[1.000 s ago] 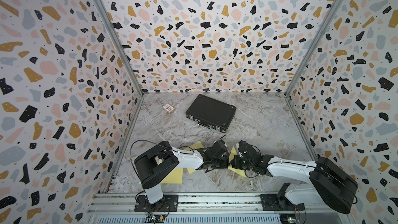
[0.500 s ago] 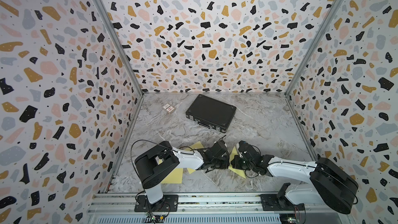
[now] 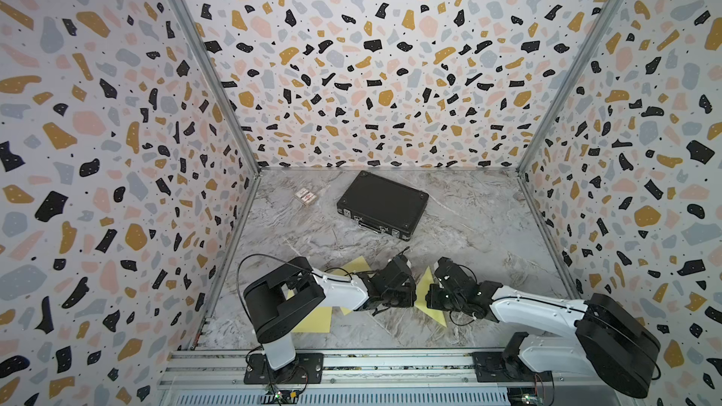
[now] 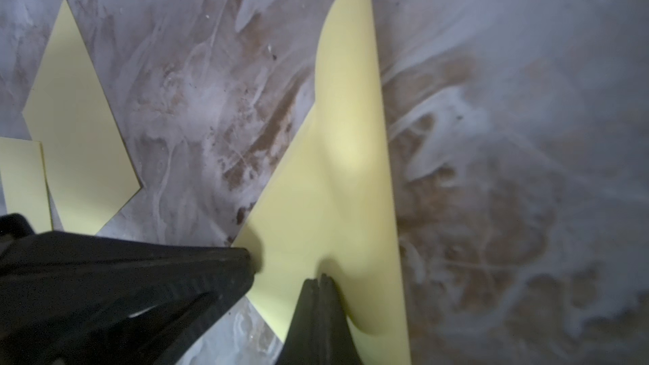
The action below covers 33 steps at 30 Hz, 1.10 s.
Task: Fold the square paper diagonally
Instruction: Fold the paper at the center of the board.
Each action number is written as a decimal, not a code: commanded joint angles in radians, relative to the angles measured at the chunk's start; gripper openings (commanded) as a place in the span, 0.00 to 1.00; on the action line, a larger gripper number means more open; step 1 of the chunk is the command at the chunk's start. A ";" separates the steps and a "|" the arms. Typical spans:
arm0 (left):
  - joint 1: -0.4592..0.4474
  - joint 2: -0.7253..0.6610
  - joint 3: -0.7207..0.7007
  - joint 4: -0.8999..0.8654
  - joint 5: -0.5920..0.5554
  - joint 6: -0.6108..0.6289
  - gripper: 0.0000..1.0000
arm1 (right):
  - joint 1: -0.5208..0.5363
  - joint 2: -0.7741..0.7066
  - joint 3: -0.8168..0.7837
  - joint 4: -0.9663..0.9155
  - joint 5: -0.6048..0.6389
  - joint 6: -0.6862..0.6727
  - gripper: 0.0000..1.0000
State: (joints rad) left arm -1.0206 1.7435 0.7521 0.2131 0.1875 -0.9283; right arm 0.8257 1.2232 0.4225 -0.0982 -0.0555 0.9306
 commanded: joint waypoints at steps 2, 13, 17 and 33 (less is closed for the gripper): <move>0.000 0.068 -0.044 -0.245 -0.130 0.021 0.00 | -0.017 -0.070 -0.053 -0.113 0.061 -0.011 0.02; -0.006 0.067 -0.046 -0.259 -0.146 0.031 0.00 | -0.111 -0.220 -0.107 -0.176 0.003 -0.038 0.06; -0.008 0.067 -0.040 -0.261 -0.145 0.033 0.00 | -0.125 -0.275 -0.134 -0.139 -0.081 0.001 0.24; -0.012 0.067 -0.027 -0.277 -0.153 0.037 0.00 | -0.123 -0.421 -0.309 0.160 -0.278 0.324 0.50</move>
State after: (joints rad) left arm -1.0420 1.7405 0.7670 0.1818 0.1356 -0.9100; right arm 0.7021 0.7803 0.1215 0.0006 -0.2966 1.1896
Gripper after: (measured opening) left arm 0.048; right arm 0.498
